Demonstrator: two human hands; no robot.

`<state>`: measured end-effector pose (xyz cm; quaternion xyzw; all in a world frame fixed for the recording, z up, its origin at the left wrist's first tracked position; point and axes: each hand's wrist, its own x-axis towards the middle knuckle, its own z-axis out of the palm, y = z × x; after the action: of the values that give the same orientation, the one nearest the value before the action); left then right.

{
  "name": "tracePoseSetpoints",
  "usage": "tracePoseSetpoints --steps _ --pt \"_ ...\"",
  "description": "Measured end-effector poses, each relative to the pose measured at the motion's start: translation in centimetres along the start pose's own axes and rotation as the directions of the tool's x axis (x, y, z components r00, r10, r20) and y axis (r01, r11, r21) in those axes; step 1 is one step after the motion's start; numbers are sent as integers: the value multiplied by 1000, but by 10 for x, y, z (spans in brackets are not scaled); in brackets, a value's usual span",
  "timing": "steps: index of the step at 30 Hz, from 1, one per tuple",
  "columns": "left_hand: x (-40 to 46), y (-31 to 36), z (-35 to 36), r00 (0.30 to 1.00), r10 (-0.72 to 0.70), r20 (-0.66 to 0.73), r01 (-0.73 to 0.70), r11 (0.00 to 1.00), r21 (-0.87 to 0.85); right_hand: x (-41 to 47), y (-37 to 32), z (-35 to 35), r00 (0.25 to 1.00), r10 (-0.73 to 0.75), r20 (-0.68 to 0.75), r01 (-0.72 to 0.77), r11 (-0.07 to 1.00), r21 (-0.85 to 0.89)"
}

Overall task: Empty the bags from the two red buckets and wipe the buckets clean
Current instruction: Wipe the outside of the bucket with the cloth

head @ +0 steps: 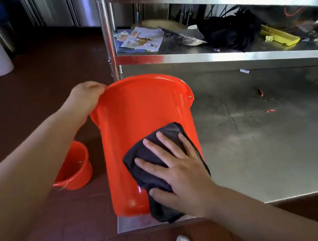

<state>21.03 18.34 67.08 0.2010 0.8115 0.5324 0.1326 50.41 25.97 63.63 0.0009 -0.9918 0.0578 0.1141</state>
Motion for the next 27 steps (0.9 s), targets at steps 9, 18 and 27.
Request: tracePoseSetpoints --steps 9,18,27 --pt "14 25 35 975 -93 203 91 996 22 29 9 -3 997 80 -5 -80 997 -6" --pt "16 23 46 993 -14 117 21 998 -59 128 77 -14 927 375 -26 -372 924 84" --pt "7 17 34 987 -76 140 100 979 -178 87 60 -9 957 291 -6 -288 948 133"
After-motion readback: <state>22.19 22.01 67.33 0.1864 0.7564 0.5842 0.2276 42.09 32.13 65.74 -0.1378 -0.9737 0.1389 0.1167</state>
